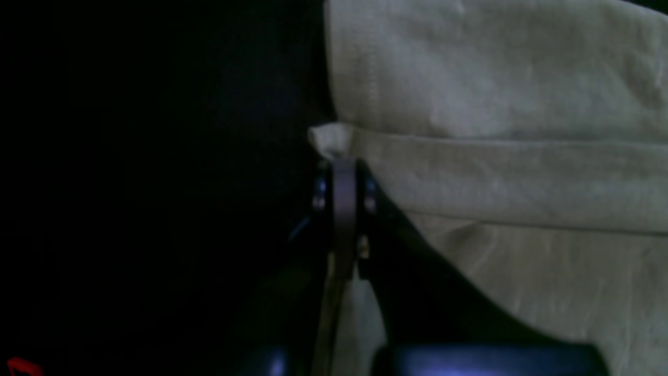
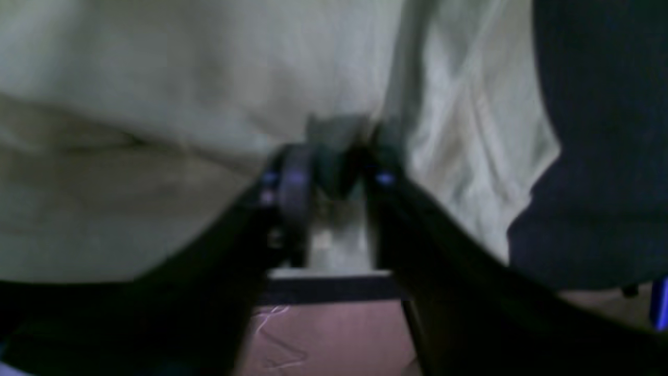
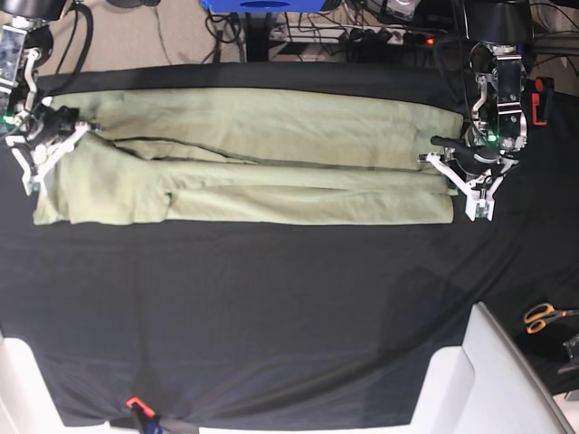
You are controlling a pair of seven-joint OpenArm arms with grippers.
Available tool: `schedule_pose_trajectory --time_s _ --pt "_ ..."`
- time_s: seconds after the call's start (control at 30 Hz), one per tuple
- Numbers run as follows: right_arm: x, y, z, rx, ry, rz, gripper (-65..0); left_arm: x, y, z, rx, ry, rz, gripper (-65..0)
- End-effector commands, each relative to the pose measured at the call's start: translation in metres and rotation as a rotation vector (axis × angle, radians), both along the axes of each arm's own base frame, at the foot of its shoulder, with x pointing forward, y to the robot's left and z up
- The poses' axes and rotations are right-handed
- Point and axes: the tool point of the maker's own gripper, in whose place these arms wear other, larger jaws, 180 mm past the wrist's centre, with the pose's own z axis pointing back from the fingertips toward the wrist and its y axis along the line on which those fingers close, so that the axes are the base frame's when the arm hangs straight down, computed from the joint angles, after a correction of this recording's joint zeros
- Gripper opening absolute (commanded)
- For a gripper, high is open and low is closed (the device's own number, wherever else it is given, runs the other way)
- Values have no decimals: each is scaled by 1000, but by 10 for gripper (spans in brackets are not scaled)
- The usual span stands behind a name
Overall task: Fold the T-shirt properly
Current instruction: 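Hold the folded strip and pull its ends apart to straighten it, then open both grippers and release the folded strip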
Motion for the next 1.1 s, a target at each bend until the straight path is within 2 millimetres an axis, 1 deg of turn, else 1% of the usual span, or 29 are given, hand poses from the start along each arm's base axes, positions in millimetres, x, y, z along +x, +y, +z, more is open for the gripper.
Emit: schedule_pose_trajectory --time_s 0.0,0.03,0.07,0.1,0.17,0.23,0.27,0.37,0.4,0.43,0.53,0.57,0.6,0.63,0.73,0.83,1.0,1.07 --pt "11 -11 14 -22 -56 -21 -399 7 2 7 6 -26 -5 -650" --pt "11 -10 17 -15 -74 -46 -362 7 2 7 6 -26 -5 -650" --pt "13 -14 24 -17 -105 -78 -333 7 2 7 6 -26 -5 -650" --pt "15 -20 32 -24 -137 -109 -321 7 2 8 7 -27 -6 -650" --pt "23 -31 53 -53 -224 -150 -329 7 2 8 7 -27 -7 -650" --pt "33 -35 70 -77 -301 -145 -336 7 2 8 6 -27 -6 -650" --pt "38 -35 76 -85 -328 -135 -336 7 2 8 4 -26 -5 -650" --pt "63 -20 84 -75 -385 -58 -339 6 2 7 2 -25 -4 -650" --pt "70 -14 82 -68 -383 -7 -360 6 2 7 1 -25 -4 -650" --pt "74 -8 76 -56 -372 36 -401 7 1 7 0 -27 -4 -650" --pt "90 -2 62 -10 -342 78 -609 6 1 7 0 -25 -3 -650" --pt "92 -1 55 7 -327 76 -650 6 1 6 -1 -24 -3 -650" --pt "95 -1 48 24 -312 74 -650 6 1 6 -1 -24 -3 -650" --pt "98 -4 44 33 -300 68 -630 6 2 7 0 -25 0 -650" --pt "105 -13 32 53 -299 43 -645 6 4 7 0 -26 4 -650" --pt "112 -24 21 69 -304 11 -645 6 4 8 2 -28 5 -650" --pt "118 -49 -1 98 -298 -61 -644 6 5 8 4 -28 6 -650" --pt "118 -58 -6 101 -317 -87 -644 6 5 8 4 -28 7 -650"
